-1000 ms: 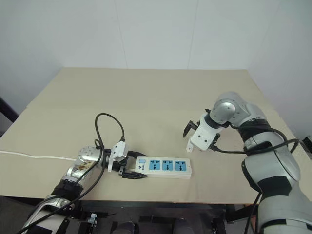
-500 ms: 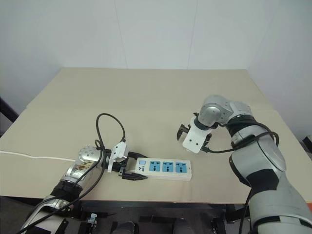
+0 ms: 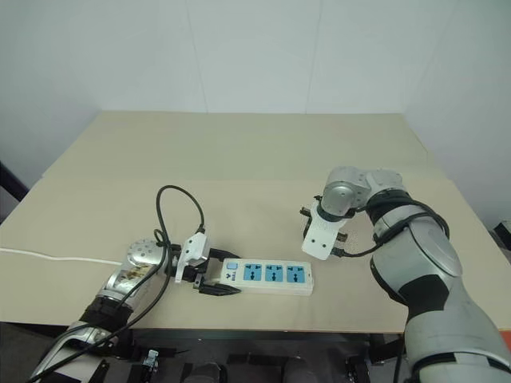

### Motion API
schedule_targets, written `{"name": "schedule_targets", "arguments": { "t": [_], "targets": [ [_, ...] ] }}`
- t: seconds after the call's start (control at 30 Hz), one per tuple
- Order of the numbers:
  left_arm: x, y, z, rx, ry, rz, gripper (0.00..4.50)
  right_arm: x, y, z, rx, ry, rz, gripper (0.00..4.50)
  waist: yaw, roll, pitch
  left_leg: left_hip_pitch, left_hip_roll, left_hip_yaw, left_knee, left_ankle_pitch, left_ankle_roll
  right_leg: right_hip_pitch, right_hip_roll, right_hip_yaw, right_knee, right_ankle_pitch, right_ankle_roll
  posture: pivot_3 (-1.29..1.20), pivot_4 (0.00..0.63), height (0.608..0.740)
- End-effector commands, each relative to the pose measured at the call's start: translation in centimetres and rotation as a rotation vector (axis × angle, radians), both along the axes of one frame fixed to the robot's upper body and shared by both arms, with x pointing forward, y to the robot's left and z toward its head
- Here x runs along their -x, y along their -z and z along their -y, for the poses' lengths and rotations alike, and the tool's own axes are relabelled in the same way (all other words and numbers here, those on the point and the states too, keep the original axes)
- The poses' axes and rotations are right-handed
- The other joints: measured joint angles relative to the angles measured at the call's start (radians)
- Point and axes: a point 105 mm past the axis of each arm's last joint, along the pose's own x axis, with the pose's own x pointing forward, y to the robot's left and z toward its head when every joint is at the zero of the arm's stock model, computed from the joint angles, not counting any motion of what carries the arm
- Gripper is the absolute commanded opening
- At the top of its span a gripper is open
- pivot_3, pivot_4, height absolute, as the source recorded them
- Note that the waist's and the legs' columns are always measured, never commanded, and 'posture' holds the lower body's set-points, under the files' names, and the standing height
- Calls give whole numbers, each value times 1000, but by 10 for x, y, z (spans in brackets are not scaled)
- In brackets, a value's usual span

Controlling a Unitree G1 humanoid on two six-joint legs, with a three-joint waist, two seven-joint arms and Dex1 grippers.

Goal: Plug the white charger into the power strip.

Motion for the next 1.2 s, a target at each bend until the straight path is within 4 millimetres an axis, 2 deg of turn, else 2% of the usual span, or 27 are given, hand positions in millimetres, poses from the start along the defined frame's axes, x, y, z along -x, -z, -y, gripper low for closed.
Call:
{"name": "schedule_targets", "arguments": {
  "t": [0.03, 0.1, 0.23, 0.37, 0.47, 0.57, 0.8, 0.87, 0.97, 1.1, 1.2],
  "targets": [
    [5, 10, 0, -53, 18, -15, 3307, -4, -9, -11, -35, -34, 44, 1168, -5, 0, 0, 0, 0, 0, 0, 0, 0, 0, 0, 0, 0, 0, 0, 0, 150, 740],
    [5, 10, 0, -54, 19, -15, 3307, -6, -14, -12, -68, -33, 60, 1168, -9, 0, 0, 1, 0, 0, 0, 0, 0, 1, 0, 0, 0, 0, 0, 0, 150, 740],
    [5, 10, -1, -58, 22, -18, 3307, -7, -38, -13, -204, -29, 103, 1168, -11, 0, 0, 1, 0, 0, 0, 0, 0, 1, 0, 0, 0, 0, 0, 0, 150, 740],
    [4, 11, 1, -57, 27, -20, 3307, -10, -82, -14, -482, 62, 140, 1168, -10, 0, 0, 0, 0, 0, 0, 0, 0, 0, 0, 0, 0, 0, 0, 0, 150, 740],
    [3, 11, 1, -49, 23, -23, 3307, -3, -116, -24, -852, 193, -9, 1168, -11, 0, 0, 1, 0, -1, 0, 0, 0, 2, 0, 0, 0, 0, 0, 0, 150, 740],
    [2, 10, 1, -49, 26, -25, 3307, 20, -127, -30, -1154, 309, -322, 1168, -4, 0, 0, 2, 0, -3, 0, 0, 0, 5, 0, -2, 0, 0, 0, 0, 150, 740],
    [-1, 8, 0, -54, 23, -19, 3307, 50, -129, -39, -1481, 561, -720, 1168, 9, 1, 0, -2, 0, -3, 1, 0, 0, 1, 0, -1, 1, 0, 0, 0, 150, 740],
    [-2, 7, -1, -55, 21, -17, 3307, 60, -121, -45, -1508, 614, -830, 1168, 10, 0, 0, -1, 0, -3, 1, 0, 0, 1, 0, -1, 0, 0, 0, 0, 150, 740],
    [-2, 7, -3, -58, 17, -16, 3307, 69, -97, -55, -1521, 681, -906, 1168, 10, -1, -1, -2, 0, -3, 1, 0, 0, 1, 0, -2, 0, 0, 0, 0, 150, 740],
    [-4, 6, -6, -63, 1, -13, 3307, 69, -67, -70, -1537, 766, -970, 1168, 9, -1, -1, -2, 0, -2, 1, 0, 0, 0, 0, -2, 0, 0, 0, 0, 150, 740],
    [-5, 5, -7, -60, -10, -13, 3307, 71, -52, -80, -1524, 774, -978, 1168, 7, -1, -1, -2, 0, -2, 1, 0, 0, 0, 1, -2, 0, 0, 0, 0, 150, 740]
  ]
}}
